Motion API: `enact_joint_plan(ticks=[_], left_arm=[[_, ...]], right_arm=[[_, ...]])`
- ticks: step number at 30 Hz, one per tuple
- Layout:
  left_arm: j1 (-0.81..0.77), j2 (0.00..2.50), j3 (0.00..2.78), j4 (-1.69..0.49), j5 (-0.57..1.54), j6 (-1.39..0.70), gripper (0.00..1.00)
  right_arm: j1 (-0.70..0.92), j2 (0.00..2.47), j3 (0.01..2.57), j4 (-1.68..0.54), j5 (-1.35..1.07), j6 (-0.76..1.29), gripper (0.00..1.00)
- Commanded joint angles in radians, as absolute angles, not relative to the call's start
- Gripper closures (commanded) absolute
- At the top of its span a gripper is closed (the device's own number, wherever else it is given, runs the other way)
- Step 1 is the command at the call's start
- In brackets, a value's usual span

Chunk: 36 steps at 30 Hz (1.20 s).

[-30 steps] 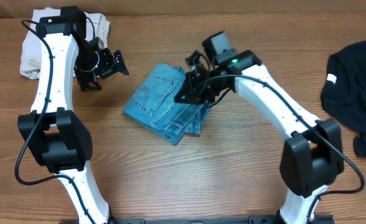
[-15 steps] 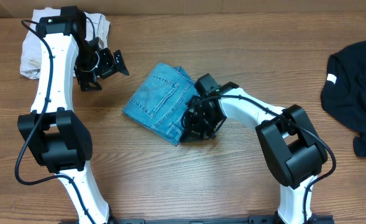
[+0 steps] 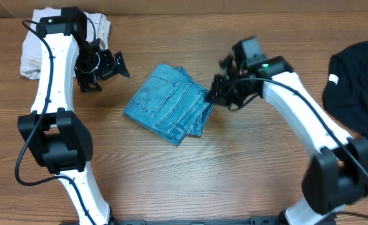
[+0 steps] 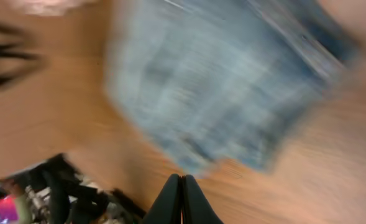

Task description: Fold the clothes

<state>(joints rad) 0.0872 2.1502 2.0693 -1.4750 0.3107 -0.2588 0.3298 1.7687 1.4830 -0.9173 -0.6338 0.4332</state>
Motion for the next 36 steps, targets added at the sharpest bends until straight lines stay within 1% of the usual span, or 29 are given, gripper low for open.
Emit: enact_joint_plan(ticks=[1,6,11,18,21,22,28,33,36], left_arm=[[0.089,2.164,2.094,-1.466,0.308,-0.240,0.00],[0.080,2.164,2.094,-1.466,0.307,-0.240,0.00],[0.079,2.164,2.094,-1.468,0.307,-0.240,0.00],[0.078,2.164,2.094,-1.470,0.307,-0.240,0.00],[0.078,2.164,2.094,-1.473,0.307,-0.239,0.00],[0.078,2.164,2.094,-1.479,0.307,-0.239,0.00],[0.078,2.164,2.094,-1.487,0.304,-0.224,0.00],[0.078,2.164,2.094,-1.486,0.305,-0.219,0.00],[0.078,2.164,2.094,-1.484,0.308,-0.188,0.00]], right_arm=[[0.360,1.780,1.498,-0.859,-0.802,0.419,0.96],[0.443,1.850,1.497,-0.731,-0.871,0.427,0.96],[0.541,1.952,1.497,-0.527,-0.873,0.542,0.96],[0.568,2.140,1.497,-0.498,-0.905,0.538,0.96],[0.568,2.220,1.497,-0.519,-0.912,0.528,0.96],[0.561,2.243,1.497,-0.563,-0.907,0.529,0.96],[0.530,2.217,1.498,-0.757,-0.767,0.555,0.96],[0.486,2.065,1.501,-0.817,-0.673,0.555,0.96],[0.458,1.948,1.501,-0.863,-0.548,0.590,0.96]])
